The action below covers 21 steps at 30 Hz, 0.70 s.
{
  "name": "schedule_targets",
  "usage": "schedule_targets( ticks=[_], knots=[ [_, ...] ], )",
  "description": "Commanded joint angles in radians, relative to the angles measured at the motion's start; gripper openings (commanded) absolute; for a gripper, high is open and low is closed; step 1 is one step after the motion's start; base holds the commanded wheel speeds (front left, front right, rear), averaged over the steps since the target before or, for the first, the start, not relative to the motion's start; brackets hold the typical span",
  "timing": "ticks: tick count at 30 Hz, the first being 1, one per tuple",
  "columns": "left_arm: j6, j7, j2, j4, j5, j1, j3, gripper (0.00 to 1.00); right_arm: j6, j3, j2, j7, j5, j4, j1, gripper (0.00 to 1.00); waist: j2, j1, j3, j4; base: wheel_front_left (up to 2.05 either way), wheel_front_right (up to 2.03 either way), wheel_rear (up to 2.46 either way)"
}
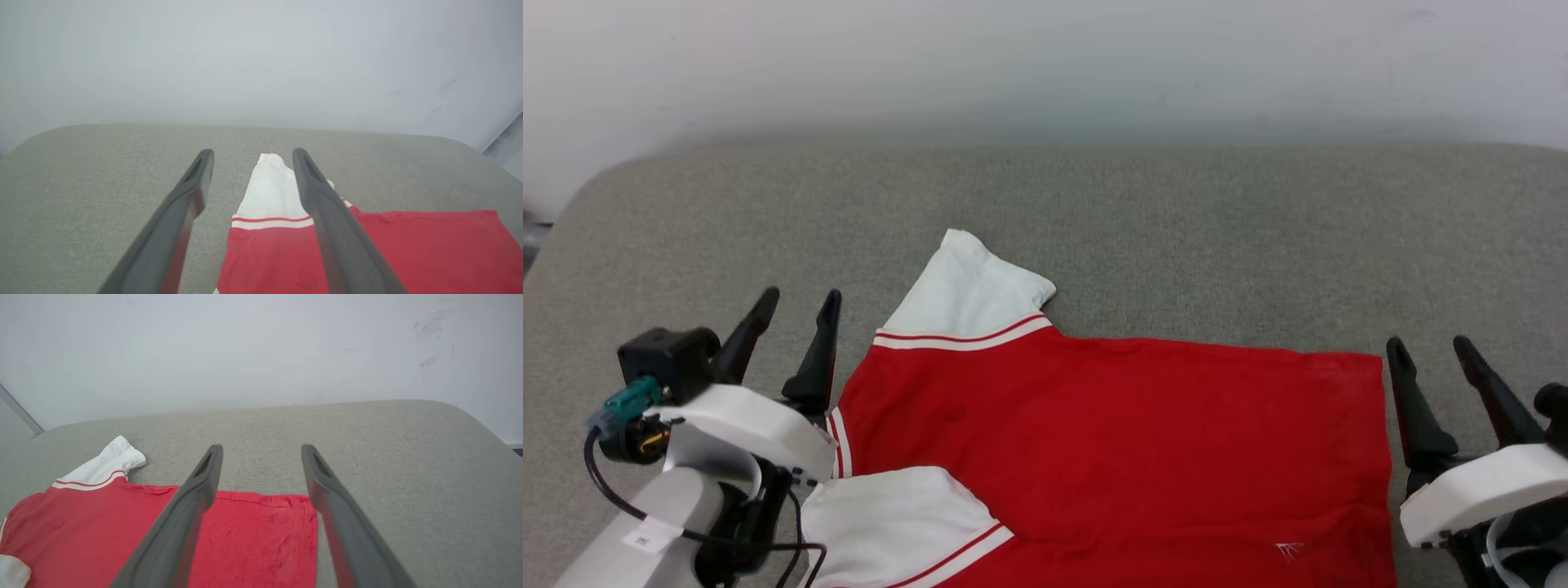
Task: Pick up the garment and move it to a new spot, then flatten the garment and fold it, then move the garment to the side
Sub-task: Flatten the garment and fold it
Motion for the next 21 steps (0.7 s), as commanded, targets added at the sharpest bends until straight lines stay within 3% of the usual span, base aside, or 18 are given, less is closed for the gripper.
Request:
schedule_targets(
  ticks=[1,7,12,16,21],
  knots=[
    [0.003,-0.010,-0.008,0.001,0.007,-0.017,0.007,1.00,0.000,-0.002,0.005,-0.004,-0.009,-0.010,-0.020,1.00,0.0000,0.0000,0.050,-0.010,0.00,0.00,0.00],
    [-0.038,-0.030,-0.012,0.042,0.029,-0.143,0.035,1.00,0.000,0.004,0.009,-0.018,-0.027,-0.059,-0.106,1.00,0.0000,0.0000,0.175,-0.048,0.00,0.00,0.00],
    [-0.097,0.034,0.009,0.105,0.028,-0.264,0.026,1.00,0.000,0.012,0.009,-0.034,-0.018,-0.046,-0.156,1.00,0.0000,0.0000,0.243,-0.089,0.00,0.00,0.00],
    [-0.170,0.173,0.041,0.170,-0.007,-0.360,-0.001,1.00,0.000,0.019,0.009,-0.050,0.003,-0.014,-0.174,1.00,0.0000,0.0000,0.272,-0.127,0.00,0.00,0.00],
    [-0.255,0.440,0.089,0.244,-0.063,-0.472,-0.065,1.00,0.000,0.023,0.009,-0.073,0.024,0.025,-0.183,1.00,0.0000,0.0000,0.293,-0.170,0.00,0.00,0.00]
  ],
)
